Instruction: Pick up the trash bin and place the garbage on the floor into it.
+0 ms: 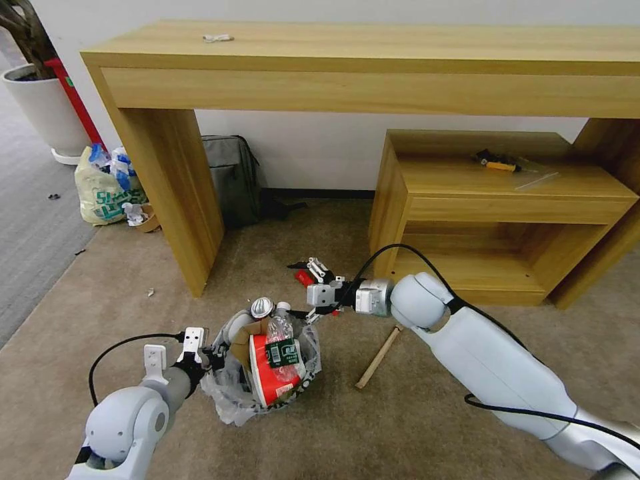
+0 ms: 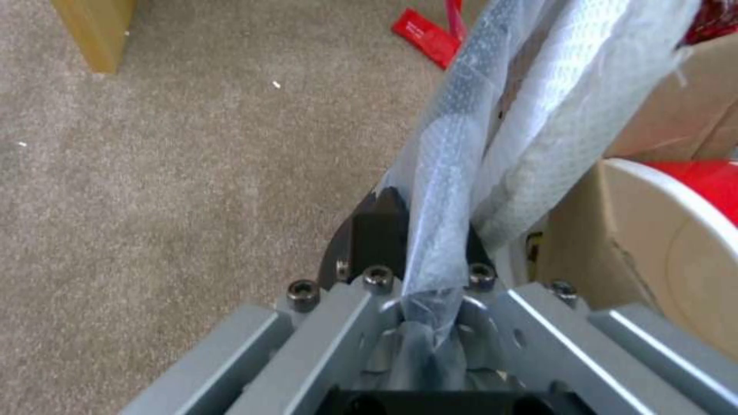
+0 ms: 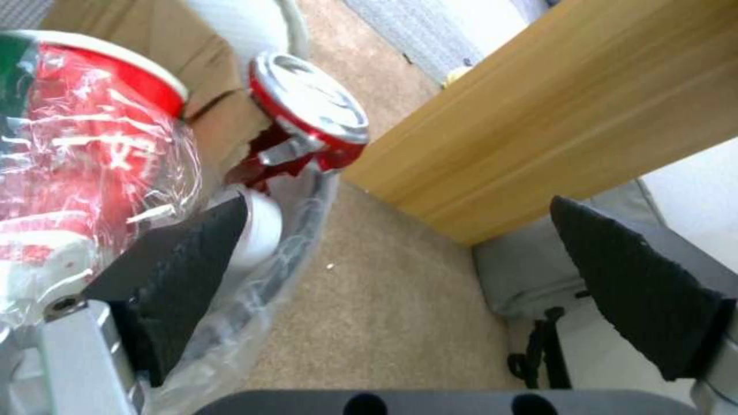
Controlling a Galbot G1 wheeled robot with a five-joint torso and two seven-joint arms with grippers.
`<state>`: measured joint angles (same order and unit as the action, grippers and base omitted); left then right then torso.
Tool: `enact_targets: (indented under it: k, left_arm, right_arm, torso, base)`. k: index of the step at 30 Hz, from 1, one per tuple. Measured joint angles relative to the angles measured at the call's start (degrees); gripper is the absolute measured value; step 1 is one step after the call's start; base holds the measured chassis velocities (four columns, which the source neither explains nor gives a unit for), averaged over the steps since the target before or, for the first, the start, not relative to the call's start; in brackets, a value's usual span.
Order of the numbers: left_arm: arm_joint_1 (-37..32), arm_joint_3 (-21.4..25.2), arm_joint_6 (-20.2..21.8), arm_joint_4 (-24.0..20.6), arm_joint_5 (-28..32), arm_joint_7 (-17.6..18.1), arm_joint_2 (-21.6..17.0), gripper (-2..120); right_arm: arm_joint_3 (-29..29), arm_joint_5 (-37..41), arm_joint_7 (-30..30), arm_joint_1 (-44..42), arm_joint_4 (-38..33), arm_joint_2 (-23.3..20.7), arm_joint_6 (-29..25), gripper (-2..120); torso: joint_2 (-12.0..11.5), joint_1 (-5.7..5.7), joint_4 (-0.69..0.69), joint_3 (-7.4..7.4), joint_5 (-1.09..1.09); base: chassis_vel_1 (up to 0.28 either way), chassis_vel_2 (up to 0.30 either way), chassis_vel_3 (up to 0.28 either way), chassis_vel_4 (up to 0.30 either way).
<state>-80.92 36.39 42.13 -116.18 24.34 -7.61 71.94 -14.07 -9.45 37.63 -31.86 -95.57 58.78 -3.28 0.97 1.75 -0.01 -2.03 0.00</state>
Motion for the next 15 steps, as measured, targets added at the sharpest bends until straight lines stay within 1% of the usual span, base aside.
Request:
enact_targets:
  k: [8, 15]
  left_arm:
    - [0.19, 0.24, 0.00, 0.04, 0.07, -0.16, 0.31, 0]
    - [0.26, 0.63, 0.00, 0.66, 0.19, -0.27, 0.32, 0]
  right_arm:
    - [1.50, 2.45, -1.13, -0.40, -0.82, -0.89, 0.34, 100]
    - [5.30, 7.50, -3.49, -1.84, -2.70, -1.92, 1.58, 100]
  torso:
    - [0.00, 0.00, 0.00, 0.00, 0.00]
    - [0.00, 0.00, 0.00, 0.00, 0.00]
  base:
    - [0.000, 0.000, 0.000, 0.000]
    - [0.000, 0.000, 0.000, 0.000]
